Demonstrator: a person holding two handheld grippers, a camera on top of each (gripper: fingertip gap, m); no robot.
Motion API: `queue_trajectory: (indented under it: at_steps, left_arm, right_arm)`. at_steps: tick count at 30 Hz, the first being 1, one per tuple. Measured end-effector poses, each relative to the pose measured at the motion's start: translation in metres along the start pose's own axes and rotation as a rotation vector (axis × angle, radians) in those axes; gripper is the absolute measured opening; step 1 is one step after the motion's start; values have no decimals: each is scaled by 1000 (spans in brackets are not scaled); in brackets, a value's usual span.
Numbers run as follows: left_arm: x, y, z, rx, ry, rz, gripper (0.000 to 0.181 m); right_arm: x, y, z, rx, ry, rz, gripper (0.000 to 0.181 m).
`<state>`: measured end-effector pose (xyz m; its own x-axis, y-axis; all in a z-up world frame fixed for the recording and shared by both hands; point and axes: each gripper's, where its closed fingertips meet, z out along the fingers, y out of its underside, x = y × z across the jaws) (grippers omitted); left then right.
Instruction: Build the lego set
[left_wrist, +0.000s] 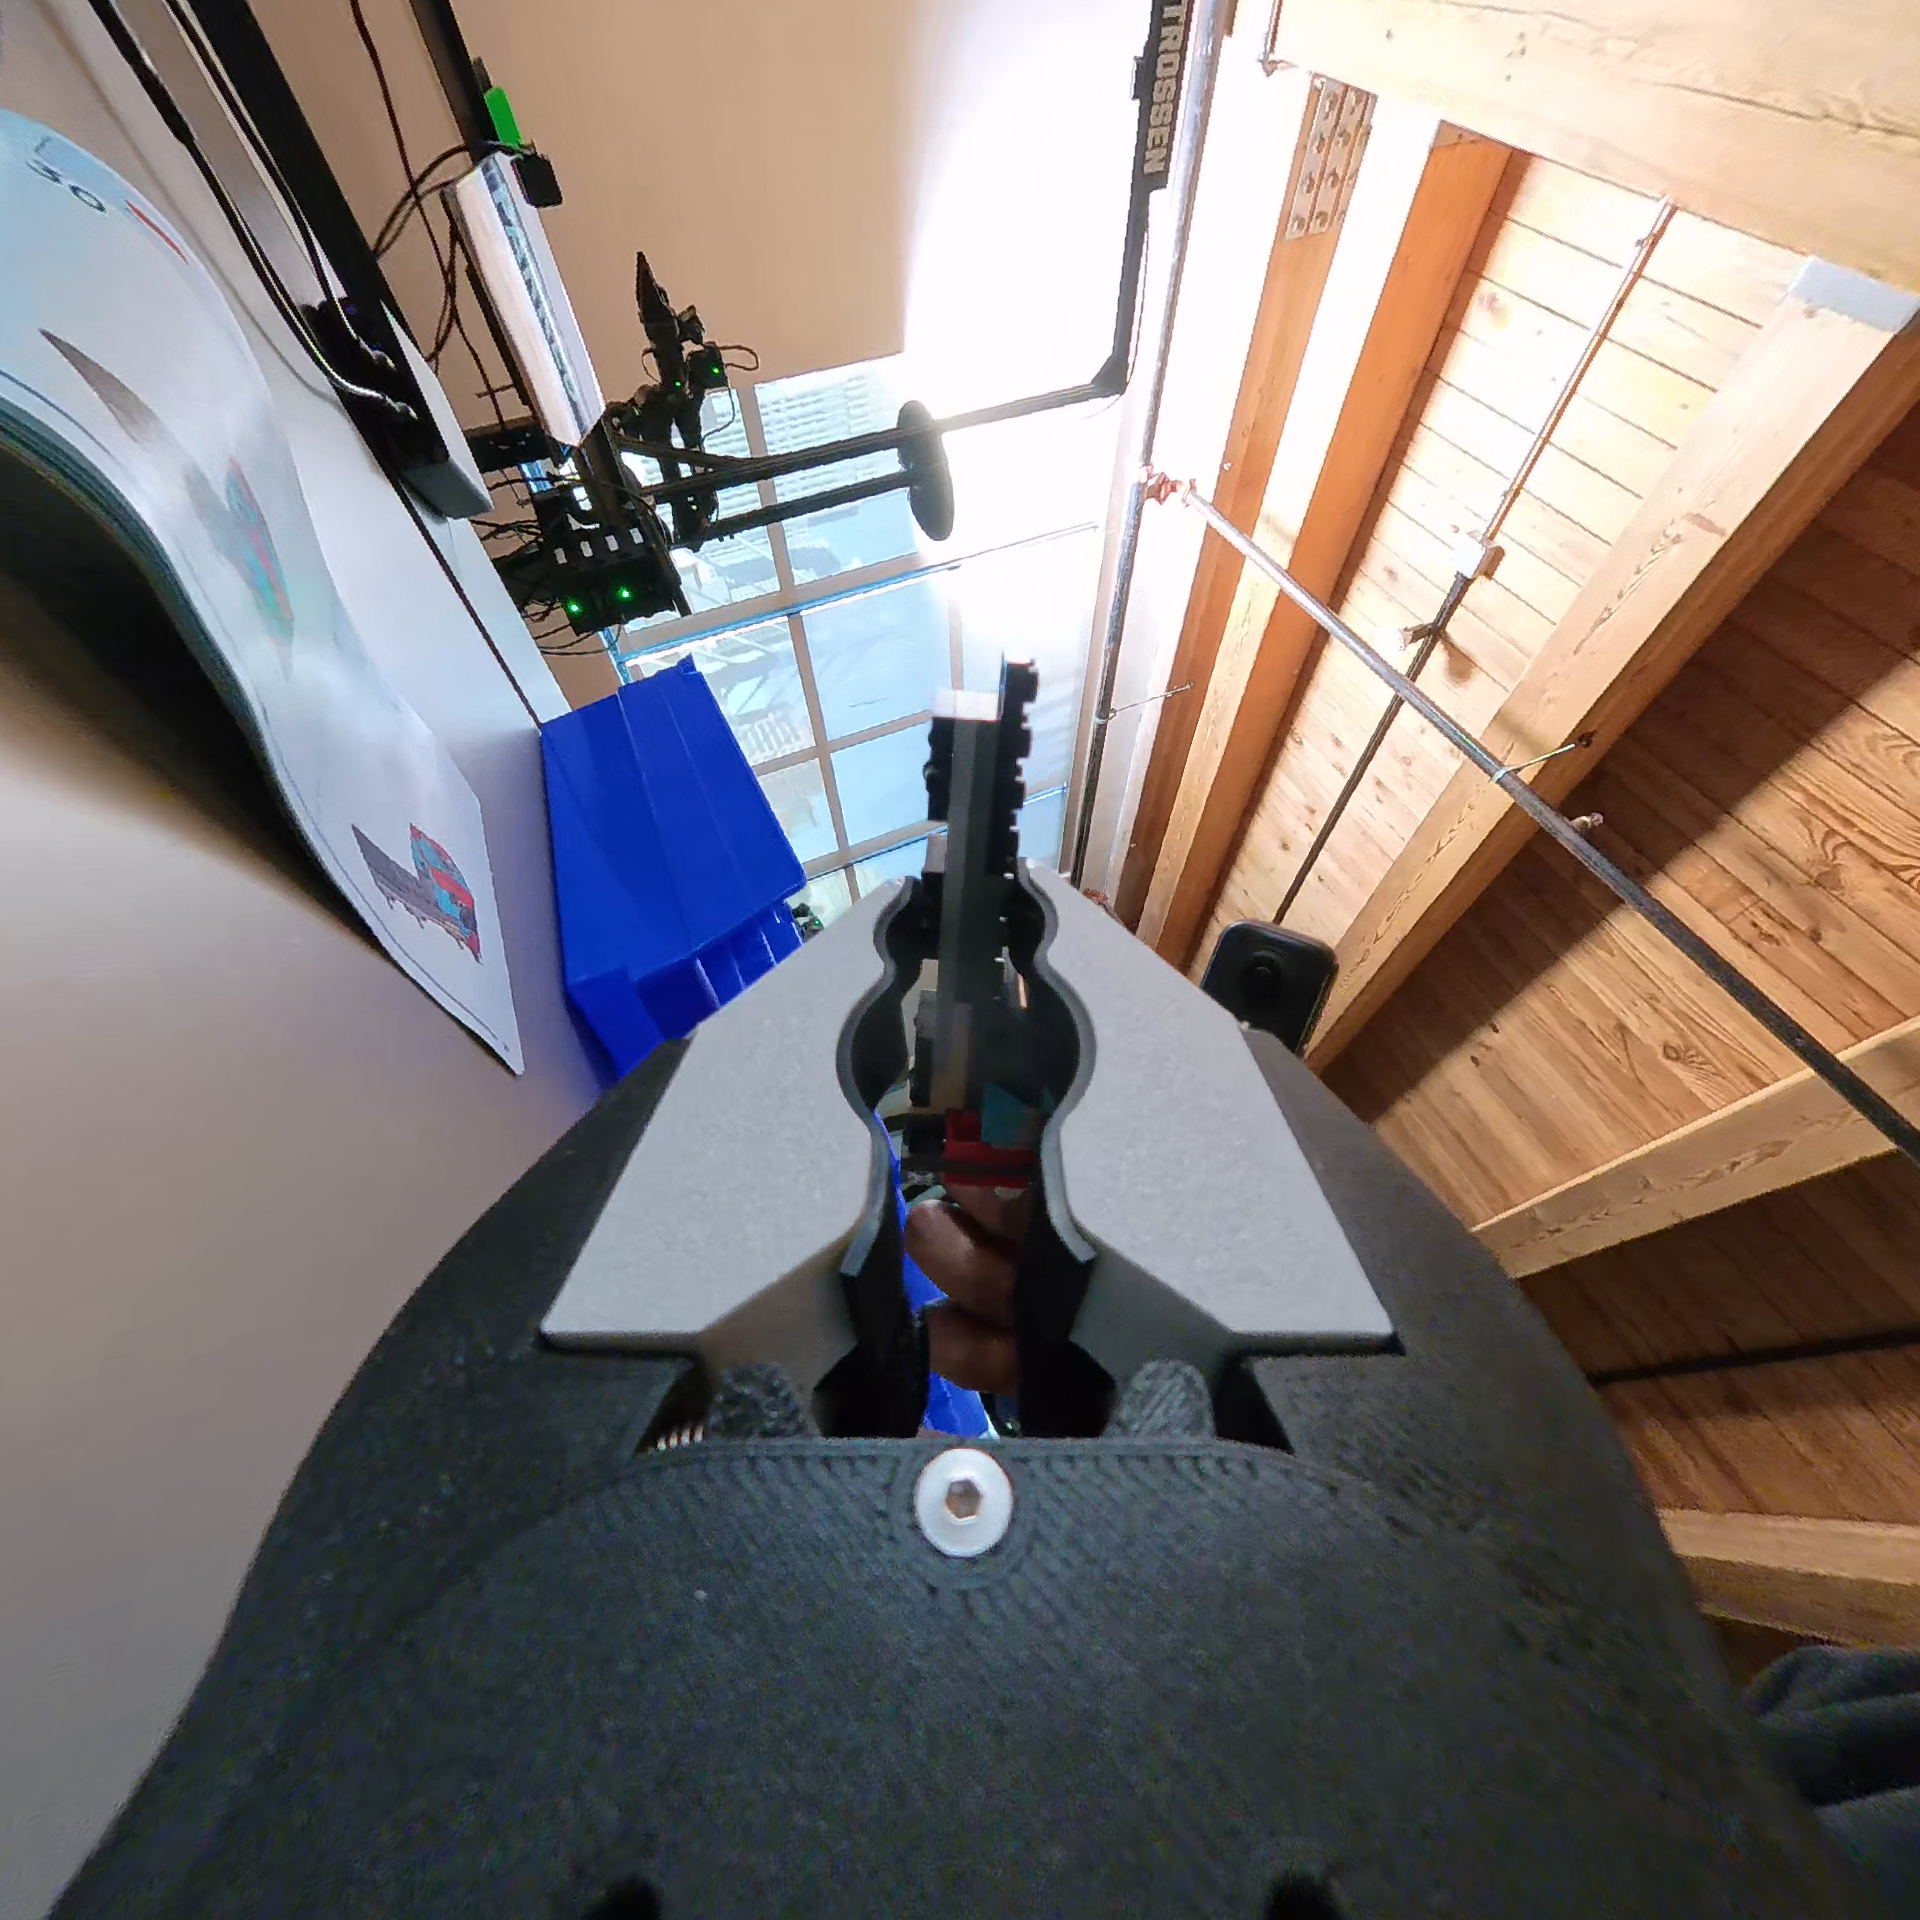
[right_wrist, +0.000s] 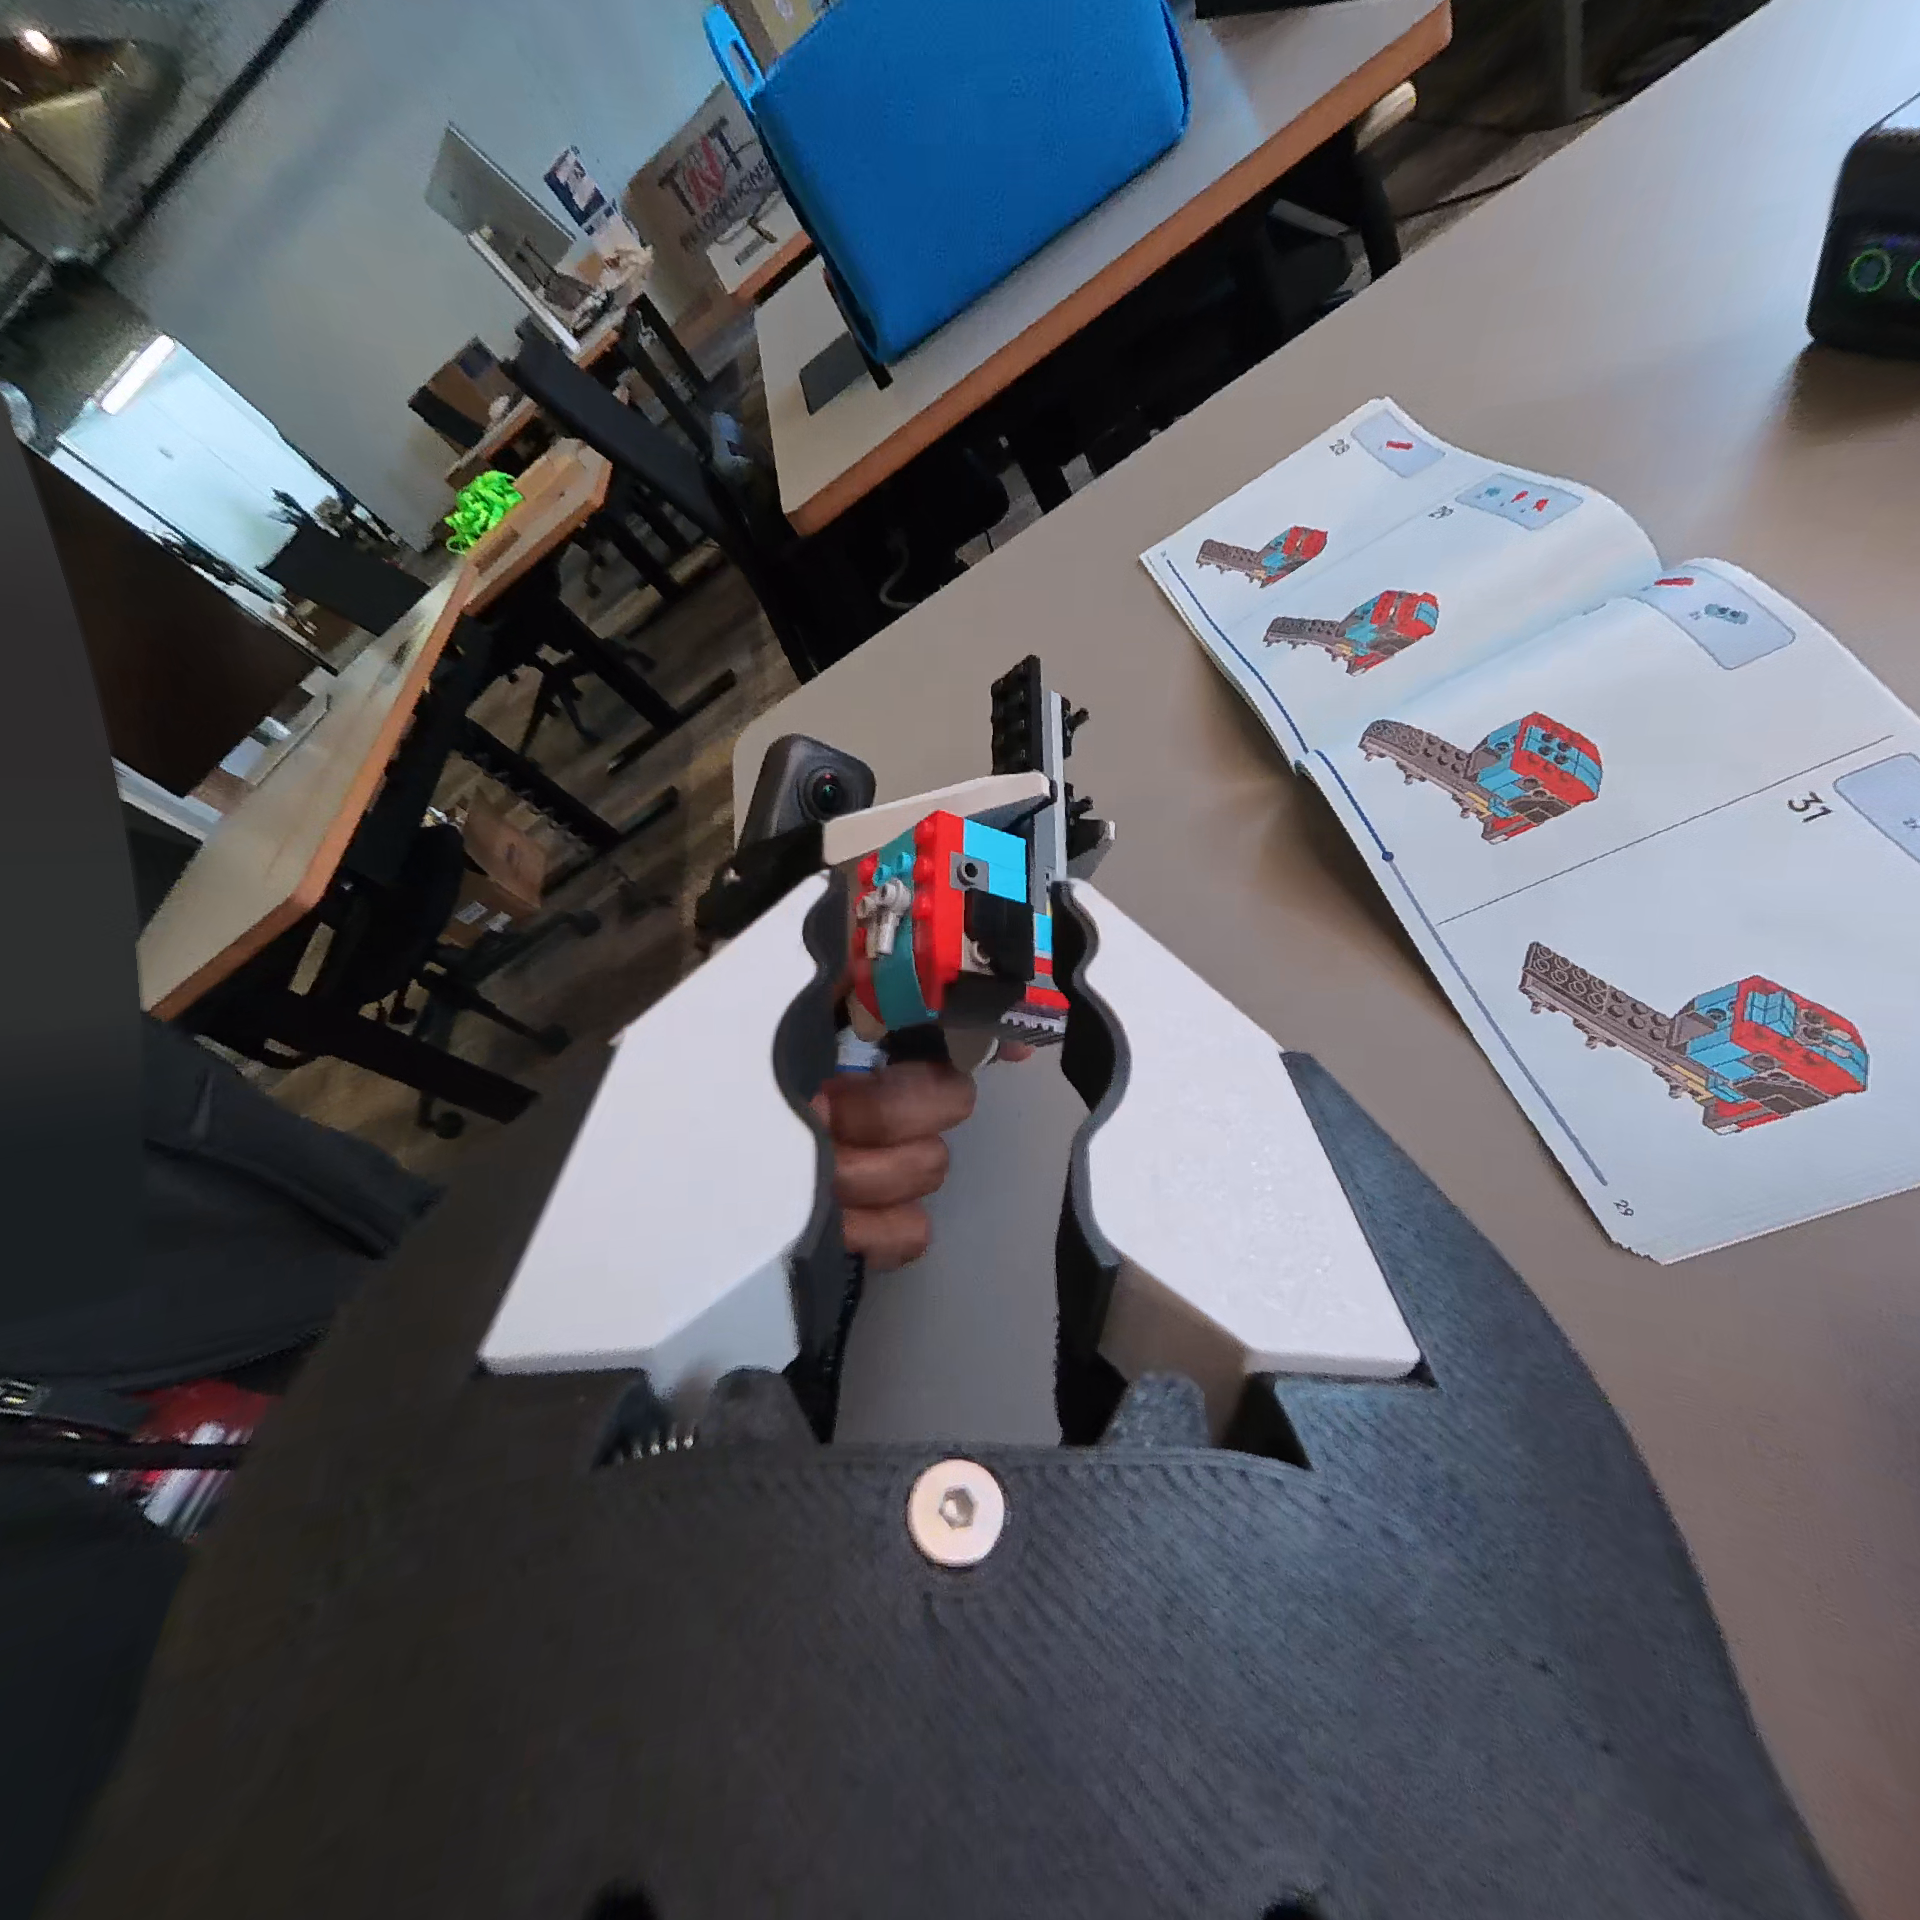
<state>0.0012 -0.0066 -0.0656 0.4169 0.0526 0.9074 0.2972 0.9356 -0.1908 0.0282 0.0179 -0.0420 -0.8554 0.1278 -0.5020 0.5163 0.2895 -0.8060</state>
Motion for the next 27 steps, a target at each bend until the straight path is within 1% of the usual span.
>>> queue_trajectory:
  at_steps: [3,9,15,24,27]
  left_arm:
    - [1,1,0,-8,1,9,16]
    - [0,3,1,-21,0,4,16]
    - [-4,2,0,-19,-19,3,17]
    - [-10,2,-1,-12,-47,-18,17]
    - [-11,4,0,-12,-46,-28,16]
  right_arm:
    - [3,4,3,-30,23,-10,34]
    - [4,7,2,-43,15,-13,32]
    - [8,13,2,-86,76,-94,26]
    - [11,12,3,-70,137,-187,25]
    - [9,9,3,-43,129,-156,26]
